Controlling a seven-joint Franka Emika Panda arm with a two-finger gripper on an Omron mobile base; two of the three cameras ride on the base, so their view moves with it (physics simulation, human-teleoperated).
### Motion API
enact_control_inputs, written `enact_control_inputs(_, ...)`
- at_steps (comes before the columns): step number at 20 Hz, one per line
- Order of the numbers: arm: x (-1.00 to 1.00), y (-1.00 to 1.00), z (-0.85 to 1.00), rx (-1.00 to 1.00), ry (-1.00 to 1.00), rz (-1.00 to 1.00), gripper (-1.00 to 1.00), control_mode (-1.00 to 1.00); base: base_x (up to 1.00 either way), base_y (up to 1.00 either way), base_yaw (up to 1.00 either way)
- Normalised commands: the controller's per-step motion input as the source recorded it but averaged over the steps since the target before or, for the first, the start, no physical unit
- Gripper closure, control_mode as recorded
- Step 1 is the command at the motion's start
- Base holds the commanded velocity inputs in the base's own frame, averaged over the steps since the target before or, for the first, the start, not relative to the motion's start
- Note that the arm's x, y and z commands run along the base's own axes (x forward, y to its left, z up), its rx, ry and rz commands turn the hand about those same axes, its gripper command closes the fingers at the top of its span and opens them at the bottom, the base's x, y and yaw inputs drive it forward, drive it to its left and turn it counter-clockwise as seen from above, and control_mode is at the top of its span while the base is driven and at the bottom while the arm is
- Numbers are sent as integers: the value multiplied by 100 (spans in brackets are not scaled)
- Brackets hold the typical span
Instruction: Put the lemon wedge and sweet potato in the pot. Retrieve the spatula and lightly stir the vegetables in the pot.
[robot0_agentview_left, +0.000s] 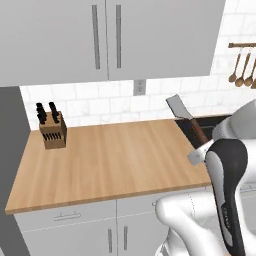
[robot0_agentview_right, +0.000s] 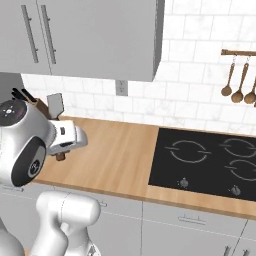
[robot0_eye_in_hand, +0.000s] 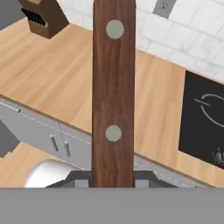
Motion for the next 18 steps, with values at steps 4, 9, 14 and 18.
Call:
enact_control_inputs(4,-3,-14,33,0,0,0,100,-100,0,0,0)
enact_control_inputs(9,0,0,0,0,0,0,100,-100,0,0,0)
enact_control_inputs(14,0,0,0,0,0,0,100,-100,0,0,0)
enact_control_inputs(18,0,0,0,0,0,0,100,100,3,-31,-2)
